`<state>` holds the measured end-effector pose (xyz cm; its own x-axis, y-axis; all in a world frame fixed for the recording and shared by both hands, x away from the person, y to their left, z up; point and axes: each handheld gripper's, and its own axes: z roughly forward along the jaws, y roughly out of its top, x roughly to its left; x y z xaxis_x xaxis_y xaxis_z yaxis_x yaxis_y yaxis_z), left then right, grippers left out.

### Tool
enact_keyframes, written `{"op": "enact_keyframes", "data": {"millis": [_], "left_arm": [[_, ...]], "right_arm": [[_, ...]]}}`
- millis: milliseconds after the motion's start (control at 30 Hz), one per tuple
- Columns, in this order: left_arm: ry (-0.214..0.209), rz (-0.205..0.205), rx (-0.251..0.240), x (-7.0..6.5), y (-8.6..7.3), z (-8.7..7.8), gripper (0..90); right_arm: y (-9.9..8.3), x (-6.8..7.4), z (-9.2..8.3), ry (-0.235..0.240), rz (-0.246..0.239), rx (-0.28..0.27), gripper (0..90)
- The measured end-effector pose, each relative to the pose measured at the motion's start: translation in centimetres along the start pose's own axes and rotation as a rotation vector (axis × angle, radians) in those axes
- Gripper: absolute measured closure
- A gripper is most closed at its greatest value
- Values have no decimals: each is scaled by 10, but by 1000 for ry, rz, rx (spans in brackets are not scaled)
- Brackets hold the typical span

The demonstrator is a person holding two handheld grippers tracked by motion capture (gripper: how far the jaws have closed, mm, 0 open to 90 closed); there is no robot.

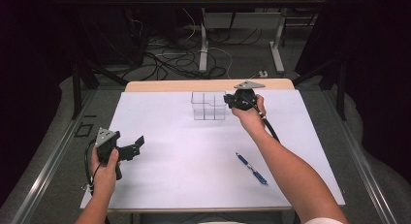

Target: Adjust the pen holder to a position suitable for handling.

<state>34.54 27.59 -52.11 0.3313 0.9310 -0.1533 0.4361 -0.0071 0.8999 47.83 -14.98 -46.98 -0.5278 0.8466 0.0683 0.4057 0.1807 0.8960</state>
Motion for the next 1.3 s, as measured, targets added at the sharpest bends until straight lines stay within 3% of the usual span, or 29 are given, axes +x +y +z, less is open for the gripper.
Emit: {"op": "enact_keyframes", "data": {"millis": [300,633,833,1067,1167,1200,1300], "left_arm": [[5,-5,7,2,-1,0,3],[6,1,6,1,-1,0,3],[4,2,5,-1,0,-1,3],[5,3,7,-1,0,-1,3],[5,3,7,-1,0,-1,3],[5,4,6,-1,0,-1,3],[4,4,6,-2,0,-1,3]], "right_arm": [[-8,5,-7,26,-6,1,662],[-18,2,-17,37,-11,27,565],[-27,2,-28,67,-32,31,515],[-34,1,-46,109,10,18,439],[-37,1,-57,88,19,1,328],[-37,1,-57,88,19,1,328],[-39,2,-66,67,21,27,250]]}}
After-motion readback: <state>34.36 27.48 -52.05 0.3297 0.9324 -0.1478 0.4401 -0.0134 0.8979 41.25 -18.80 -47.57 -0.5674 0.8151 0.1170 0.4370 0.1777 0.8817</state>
